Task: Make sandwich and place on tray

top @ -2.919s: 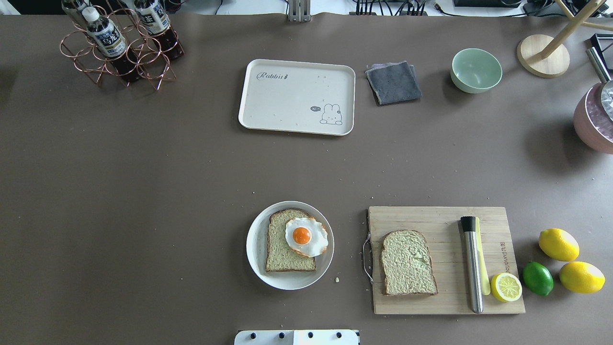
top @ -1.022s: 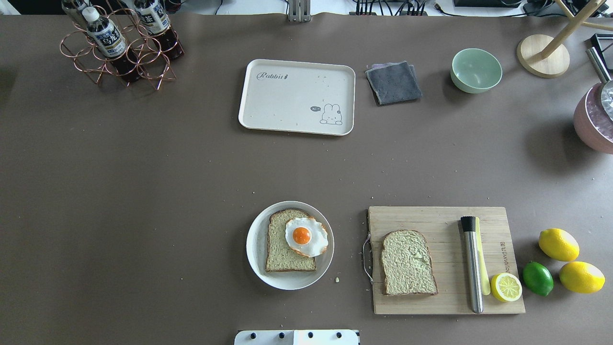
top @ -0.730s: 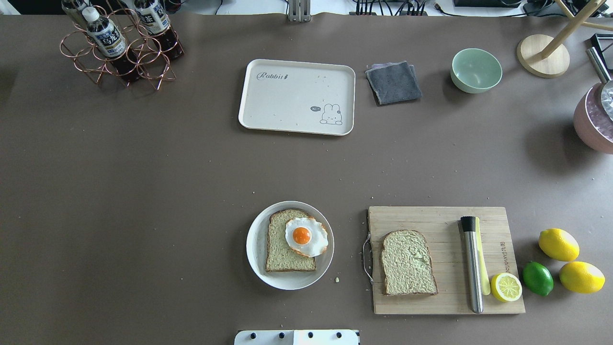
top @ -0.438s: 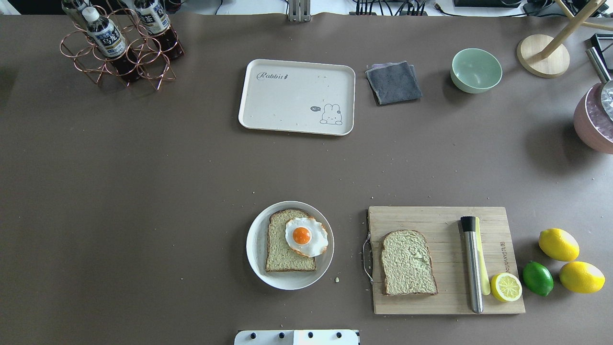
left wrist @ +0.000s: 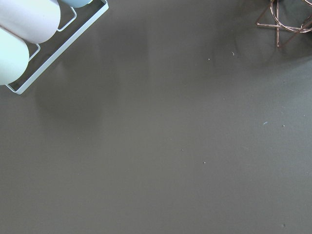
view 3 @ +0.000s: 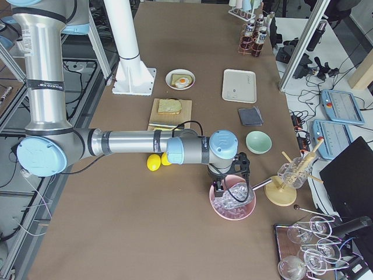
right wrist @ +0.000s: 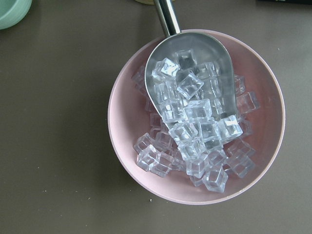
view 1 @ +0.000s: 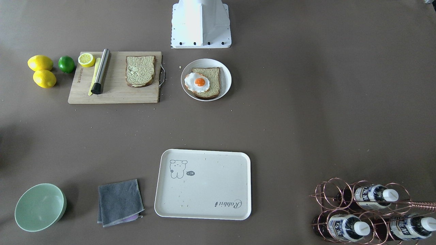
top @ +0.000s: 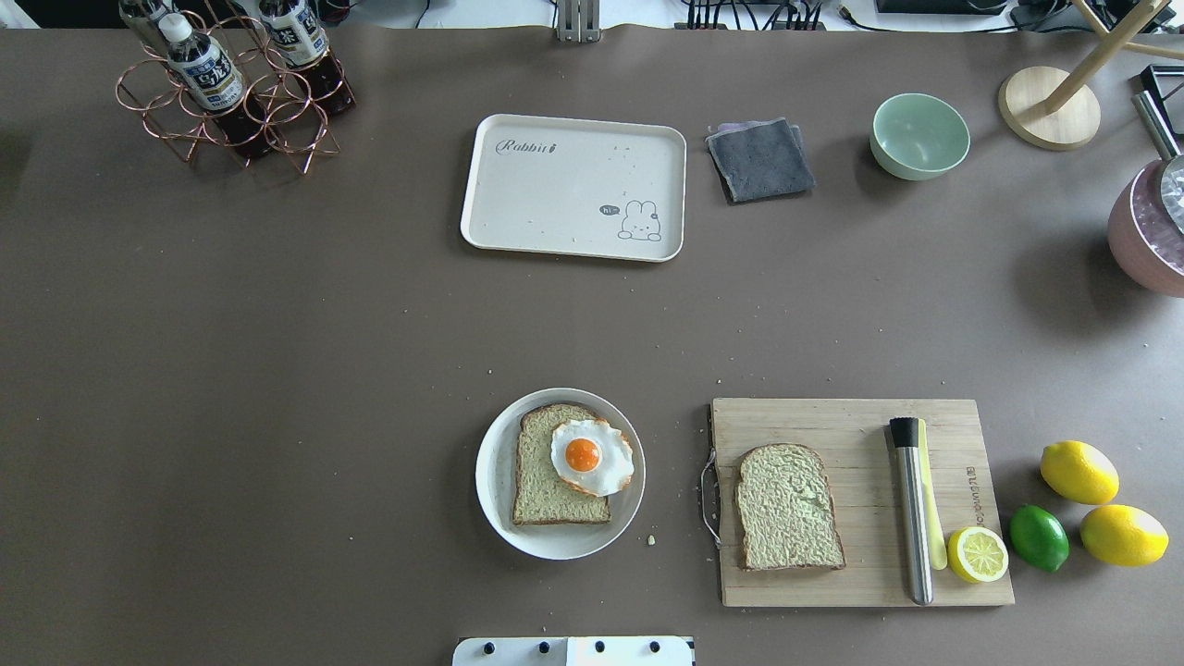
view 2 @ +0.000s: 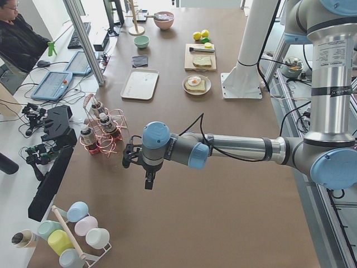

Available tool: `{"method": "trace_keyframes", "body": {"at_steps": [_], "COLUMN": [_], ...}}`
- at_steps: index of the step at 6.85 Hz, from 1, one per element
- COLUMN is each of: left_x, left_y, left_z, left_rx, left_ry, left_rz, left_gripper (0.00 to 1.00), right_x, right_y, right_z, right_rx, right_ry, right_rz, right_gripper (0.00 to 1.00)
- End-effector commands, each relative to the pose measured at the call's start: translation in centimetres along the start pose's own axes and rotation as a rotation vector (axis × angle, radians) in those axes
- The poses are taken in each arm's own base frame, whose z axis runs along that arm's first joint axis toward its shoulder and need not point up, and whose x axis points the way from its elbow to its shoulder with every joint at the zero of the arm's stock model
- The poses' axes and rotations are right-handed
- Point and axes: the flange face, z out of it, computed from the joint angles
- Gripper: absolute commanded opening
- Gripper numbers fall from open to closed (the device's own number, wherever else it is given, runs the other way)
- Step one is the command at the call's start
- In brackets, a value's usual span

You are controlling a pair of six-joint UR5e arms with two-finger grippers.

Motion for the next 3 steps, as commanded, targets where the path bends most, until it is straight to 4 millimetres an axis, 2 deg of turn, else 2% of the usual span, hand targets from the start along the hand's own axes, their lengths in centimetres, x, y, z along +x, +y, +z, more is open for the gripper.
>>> {"method": "trace_keyframes", "body": {"at_steps": [1,3], "left_x": [0.0,-0.4], "left_y": [0.3,1.9], "left_z": [0.0,0.0], "left_rx": [-0.002,0.008], "left_ry": [0.0,0.001], "left_rz": [-0.001,0.003], "left_gripper": [0.97,0.97], "right_x": [-0.2,-0.3], "right_y": [0.8,0.7], "right_z": [0.0,-0.1], "right_rx": [0.0,0.002], "right_ry": [-0.003,-0.003], "right_rz": [0.001,-0.002], "right_gripper": [1.0,1.0]}}
